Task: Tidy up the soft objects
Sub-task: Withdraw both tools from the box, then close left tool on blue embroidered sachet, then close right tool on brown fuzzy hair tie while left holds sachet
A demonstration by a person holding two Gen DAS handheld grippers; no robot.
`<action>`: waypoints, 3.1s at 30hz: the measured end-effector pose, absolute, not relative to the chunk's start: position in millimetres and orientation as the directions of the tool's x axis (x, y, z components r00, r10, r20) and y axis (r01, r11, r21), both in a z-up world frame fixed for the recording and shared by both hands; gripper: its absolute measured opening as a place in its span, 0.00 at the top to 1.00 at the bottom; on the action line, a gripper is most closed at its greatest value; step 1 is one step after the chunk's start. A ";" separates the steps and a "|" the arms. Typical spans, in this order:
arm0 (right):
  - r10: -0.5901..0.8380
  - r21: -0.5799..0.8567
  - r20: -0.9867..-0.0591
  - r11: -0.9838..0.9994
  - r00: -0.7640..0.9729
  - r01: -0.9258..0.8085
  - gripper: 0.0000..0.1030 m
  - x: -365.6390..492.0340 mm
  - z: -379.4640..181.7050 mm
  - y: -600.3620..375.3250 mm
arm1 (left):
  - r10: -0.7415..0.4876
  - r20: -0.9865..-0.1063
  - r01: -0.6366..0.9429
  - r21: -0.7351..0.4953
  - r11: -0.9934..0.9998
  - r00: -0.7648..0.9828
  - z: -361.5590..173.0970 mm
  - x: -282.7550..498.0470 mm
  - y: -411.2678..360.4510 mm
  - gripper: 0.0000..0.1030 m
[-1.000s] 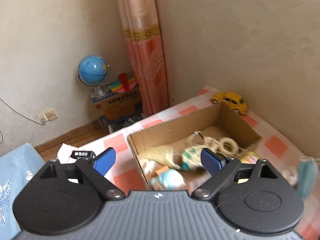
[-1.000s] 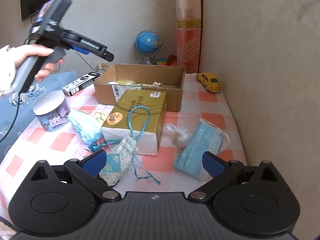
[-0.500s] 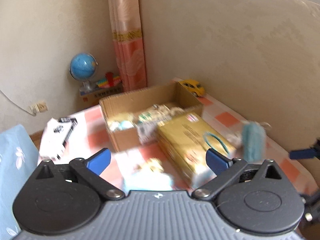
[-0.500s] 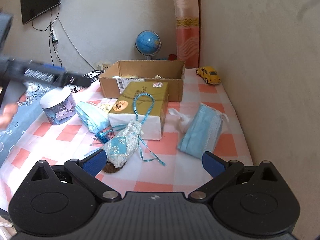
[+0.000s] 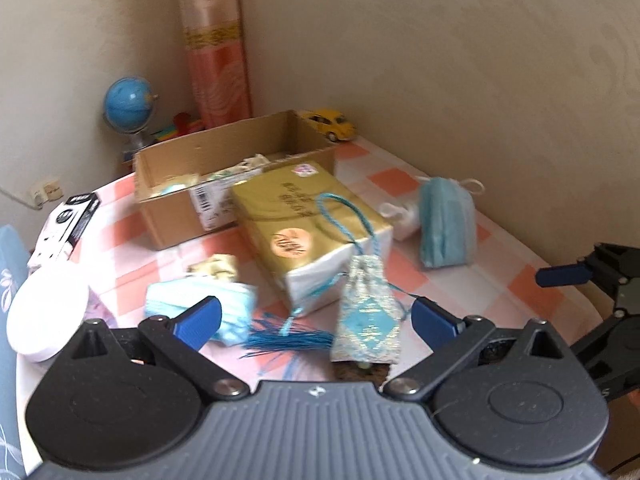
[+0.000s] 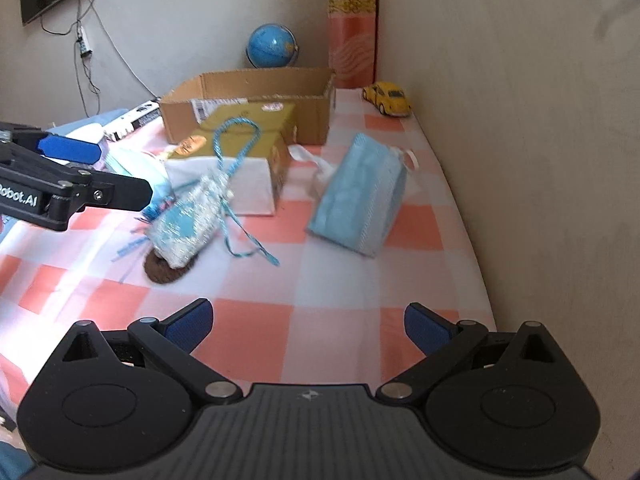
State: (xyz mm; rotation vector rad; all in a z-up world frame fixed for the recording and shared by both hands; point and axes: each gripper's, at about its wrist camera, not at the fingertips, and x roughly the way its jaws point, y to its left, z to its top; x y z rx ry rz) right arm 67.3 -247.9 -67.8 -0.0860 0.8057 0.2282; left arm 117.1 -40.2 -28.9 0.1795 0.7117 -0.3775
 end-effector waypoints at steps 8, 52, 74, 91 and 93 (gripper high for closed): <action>0.151 0.007 -0.748 0.976 0.647 -0.219 0.00 72.4 -84.1 -248.0 | -0.294 -0.680 0.459 0.071 0.886 0.671 -42.6 119.1 -66.9 0.17; 0.121 -0.078 -0.757 0.959 0.642 -0.273 0.00 72.4 -86.2 -213.9 | -0.388 -0.795 0.686 0.048 0.726 0.467 -55.6 90.3 11.6 0.67; 0.238 -0.078 -0.779 0.881 0.580 -0.466 0.00 109.1 -88.8 -133.4 | -0.406 -0.802 0.664 -0.016 0.748 0.438 -74.0 93.5 43.8 0.66; 0.293 -0.056 -0.785 0.844 0.547 -0.533 0.35 113.9 -82.1 -121.2 | -0.406 -0.808 0.662 -0.026 0.749 0.427 -75.1 97.2 43.9 0.65; 0.300 -0.045 -0.786 0.844 0.540 -0.535 0.41 114.3 -81.3 -122.1 | -0.407 -0.808 0.665 -0.026 0.747 0.426 -74.9 96.8 44.1 0.65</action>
